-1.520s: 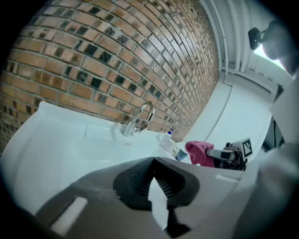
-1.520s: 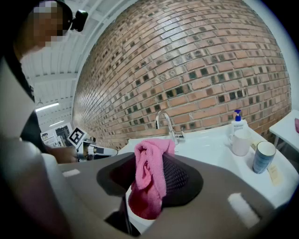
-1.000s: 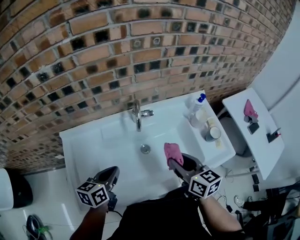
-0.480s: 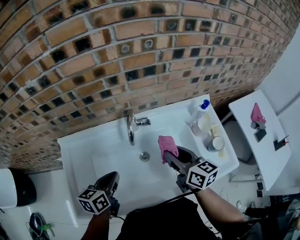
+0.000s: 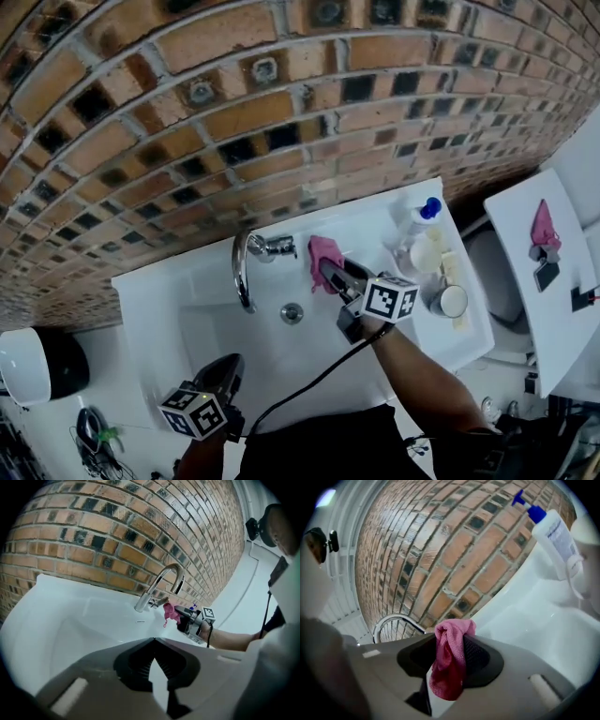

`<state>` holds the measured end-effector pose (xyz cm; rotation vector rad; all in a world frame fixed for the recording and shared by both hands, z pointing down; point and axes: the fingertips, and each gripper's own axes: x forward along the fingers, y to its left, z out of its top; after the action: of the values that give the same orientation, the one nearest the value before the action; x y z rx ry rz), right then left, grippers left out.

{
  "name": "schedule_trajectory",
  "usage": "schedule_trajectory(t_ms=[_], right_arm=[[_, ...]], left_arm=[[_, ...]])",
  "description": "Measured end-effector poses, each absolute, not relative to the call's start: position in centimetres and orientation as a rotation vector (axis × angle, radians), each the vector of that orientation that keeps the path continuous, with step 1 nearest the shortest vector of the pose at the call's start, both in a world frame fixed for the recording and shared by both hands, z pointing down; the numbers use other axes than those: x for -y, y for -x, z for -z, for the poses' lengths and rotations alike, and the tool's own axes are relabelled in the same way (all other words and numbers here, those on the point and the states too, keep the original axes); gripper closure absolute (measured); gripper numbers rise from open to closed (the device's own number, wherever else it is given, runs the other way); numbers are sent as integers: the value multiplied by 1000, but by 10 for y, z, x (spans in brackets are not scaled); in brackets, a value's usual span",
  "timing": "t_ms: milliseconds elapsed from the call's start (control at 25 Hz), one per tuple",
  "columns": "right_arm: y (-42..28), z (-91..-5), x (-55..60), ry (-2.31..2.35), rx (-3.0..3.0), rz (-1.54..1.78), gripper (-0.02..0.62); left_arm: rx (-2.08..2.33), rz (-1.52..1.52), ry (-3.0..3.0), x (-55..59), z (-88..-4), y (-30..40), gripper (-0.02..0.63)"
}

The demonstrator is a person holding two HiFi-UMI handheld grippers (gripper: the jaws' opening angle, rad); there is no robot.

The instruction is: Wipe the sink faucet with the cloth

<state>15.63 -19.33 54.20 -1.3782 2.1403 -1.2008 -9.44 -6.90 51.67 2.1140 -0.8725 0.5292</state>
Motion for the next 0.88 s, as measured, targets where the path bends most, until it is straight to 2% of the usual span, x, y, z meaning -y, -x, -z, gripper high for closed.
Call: schedule_trajectory(t_ms=[400,880], right_arm=[[-129,-568,245,1164,-2089,1359,437],[-123,-555,242,975,-2091,1419,440]], left_arm=[[876,-586,-2064,76,-527,78,600],[826,-639,-2049,79,-536,72,600]])
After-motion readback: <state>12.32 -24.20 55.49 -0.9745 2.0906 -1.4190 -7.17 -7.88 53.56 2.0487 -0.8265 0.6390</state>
